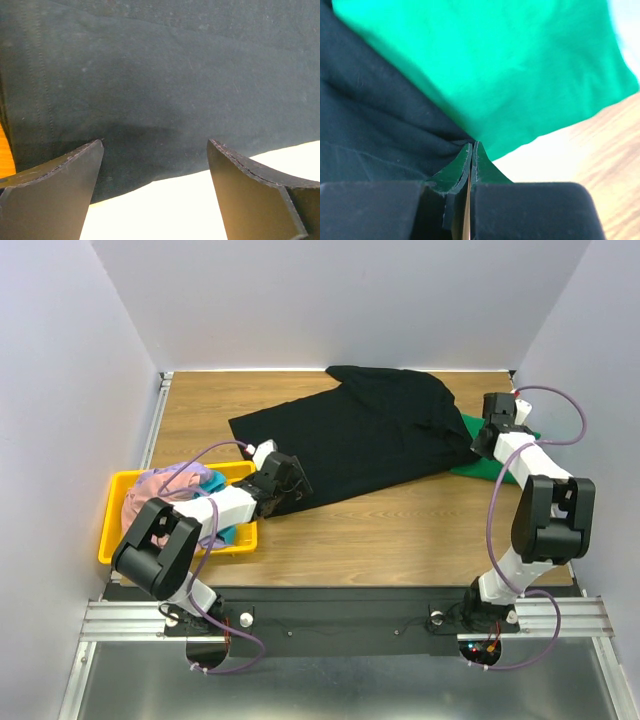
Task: Fold and stack the t-shirts
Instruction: Fold the tshirt
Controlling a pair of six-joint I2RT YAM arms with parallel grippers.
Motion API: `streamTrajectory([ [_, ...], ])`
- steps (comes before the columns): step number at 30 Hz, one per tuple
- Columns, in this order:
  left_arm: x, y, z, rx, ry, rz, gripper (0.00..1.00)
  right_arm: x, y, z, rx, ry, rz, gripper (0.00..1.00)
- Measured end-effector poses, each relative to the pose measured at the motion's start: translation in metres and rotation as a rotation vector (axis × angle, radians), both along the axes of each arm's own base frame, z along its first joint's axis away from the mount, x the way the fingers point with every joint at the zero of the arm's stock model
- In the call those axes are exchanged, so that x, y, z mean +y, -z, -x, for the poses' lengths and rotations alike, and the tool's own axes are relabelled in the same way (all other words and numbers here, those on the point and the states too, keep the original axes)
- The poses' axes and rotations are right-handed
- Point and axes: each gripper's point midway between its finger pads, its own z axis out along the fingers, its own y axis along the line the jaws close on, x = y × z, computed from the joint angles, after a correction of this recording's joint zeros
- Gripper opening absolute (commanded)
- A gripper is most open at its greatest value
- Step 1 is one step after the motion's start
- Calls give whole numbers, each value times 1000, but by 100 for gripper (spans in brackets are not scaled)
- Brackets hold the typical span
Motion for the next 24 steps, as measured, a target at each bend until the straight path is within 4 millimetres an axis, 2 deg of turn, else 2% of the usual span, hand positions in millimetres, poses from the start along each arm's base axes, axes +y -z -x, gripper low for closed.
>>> streamTrajectory([
  [2, 1, 0, 0, -1, -5, 0, 99, -6, -7, 0, -6, 11, 29, 0],
  [5, 2, 0, 1, -1, -7, 1, 98, -8, -9, 0, -1, 13, 41, 0],
  [8, 3, 0, 1, -1, -7, 1, 99, -9, -1, 2, 24, 14, 42, 0],
  [11, 2, 0, 2, 0, -6, 3, 98, -10, 16, 6, 69, 22, 37, 0],
  [14, 2, 0, 4, 4, 1, 6, 98, -11, 26, 15, 104, 36, 37, 1],
  [17, -1, 1, 15, 13, 20, 6, 98, -14, 27, 29, 124, 68, 49, 0],
  [19, -3, 1, 25, 25, 36, 3, 98, -15, 22, 45, 139, 89, 58, 0],
  [24, -11, 2, 57, 67, 79, 18, 99, -18, -11, 70, 97, 133, 83, 0],
])
